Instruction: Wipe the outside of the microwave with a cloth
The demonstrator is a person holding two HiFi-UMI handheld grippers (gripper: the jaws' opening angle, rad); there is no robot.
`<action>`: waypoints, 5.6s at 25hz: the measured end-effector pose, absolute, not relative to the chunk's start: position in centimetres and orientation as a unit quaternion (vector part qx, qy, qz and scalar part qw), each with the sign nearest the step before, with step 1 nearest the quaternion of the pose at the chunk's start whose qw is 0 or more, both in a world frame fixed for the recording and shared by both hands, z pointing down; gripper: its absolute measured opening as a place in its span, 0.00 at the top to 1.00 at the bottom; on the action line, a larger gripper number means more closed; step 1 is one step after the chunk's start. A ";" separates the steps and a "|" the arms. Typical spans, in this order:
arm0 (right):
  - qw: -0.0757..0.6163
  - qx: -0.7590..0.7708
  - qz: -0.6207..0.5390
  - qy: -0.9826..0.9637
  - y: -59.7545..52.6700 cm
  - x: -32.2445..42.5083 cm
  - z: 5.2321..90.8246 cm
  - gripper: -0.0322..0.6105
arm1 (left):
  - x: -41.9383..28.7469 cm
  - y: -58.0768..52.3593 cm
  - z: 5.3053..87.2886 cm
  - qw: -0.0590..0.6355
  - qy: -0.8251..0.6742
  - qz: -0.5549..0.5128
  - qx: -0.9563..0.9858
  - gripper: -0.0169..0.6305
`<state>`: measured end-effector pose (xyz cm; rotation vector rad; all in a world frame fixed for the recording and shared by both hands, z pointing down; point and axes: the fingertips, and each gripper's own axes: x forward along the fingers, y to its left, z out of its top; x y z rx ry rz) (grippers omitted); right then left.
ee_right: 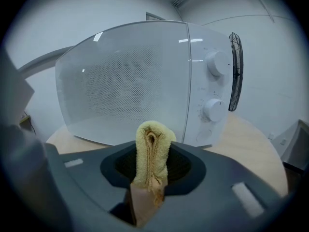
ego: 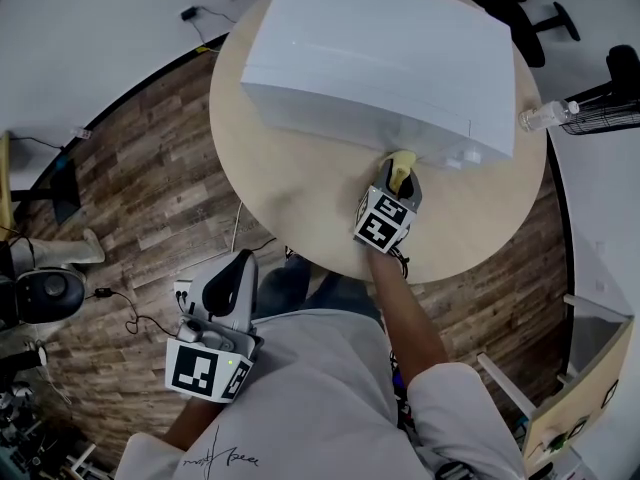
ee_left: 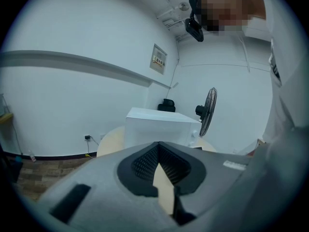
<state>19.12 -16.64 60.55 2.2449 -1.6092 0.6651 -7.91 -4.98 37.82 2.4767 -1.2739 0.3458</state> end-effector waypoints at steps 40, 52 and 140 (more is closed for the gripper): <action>0.102 0.730 0.325 -0.593 -24.5 -1.1 62.1 0.74 | -20.0 -9.8 38.8 0.180 -0.483 0.116 0.849 0.97; 0.103 0.695 0.339 -0.626 -25.9 -5.4 62.1 0.74 | -21.0 -10.0 38.9 0.183 -0.492 0.116 0.843 0.97; 0.085 0.692 0.177 -0.695 -0.6 15.3 38.1 0.75 | -11.1 -9.7 35.5 0.140 -0.414 0.083 0.896 0.99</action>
